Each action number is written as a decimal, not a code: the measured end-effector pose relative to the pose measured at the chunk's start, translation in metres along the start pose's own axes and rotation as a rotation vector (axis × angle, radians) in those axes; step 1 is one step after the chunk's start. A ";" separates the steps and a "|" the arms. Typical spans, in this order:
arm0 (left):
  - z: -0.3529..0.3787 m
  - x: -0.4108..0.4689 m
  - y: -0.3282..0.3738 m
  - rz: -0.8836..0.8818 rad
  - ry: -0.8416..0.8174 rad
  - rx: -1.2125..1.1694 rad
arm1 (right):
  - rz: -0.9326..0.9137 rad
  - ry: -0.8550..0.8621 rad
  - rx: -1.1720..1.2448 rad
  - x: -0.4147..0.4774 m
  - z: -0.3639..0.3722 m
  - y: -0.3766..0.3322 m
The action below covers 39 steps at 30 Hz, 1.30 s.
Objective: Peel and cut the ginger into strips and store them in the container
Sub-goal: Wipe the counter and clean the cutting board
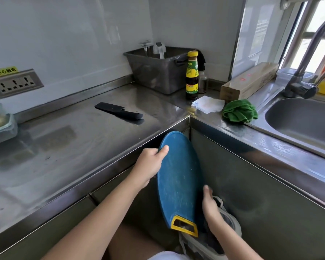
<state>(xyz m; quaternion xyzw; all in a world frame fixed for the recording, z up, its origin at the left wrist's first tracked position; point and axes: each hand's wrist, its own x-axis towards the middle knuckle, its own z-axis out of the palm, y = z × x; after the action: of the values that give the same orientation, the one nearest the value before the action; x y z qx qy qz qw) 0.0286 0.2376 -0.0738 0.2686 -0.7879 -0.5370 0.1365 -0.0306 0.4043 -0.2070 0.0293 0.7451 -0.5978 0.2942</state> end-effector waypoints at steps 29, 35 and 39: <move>-0.002 -0.010 0.026 -0.008 -0.146 -0.060 | 0.062 -0.016 0.189 -0.008 -0.021 -0.010; 0.010 -0.008 0.039 0.022 -0.157 -0.038 | -0.355 -0.117 -0.036 -0.046 0.005 -0.043; 0.005 -0.009 0.051 0.048 -0.045 0.014 | -0.052 -0.019 0.164 -0.038 -0.017 -0.010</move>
<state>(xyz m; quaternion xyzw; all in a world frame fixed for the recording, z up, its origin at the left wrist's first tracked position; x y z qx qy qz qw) 0.0191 0.2611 -0.0279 0.2384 -0.8007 -0.5340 0.1299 -0.0095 0.4285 -0.1786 0.0283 0.6913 -0.6645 0.2826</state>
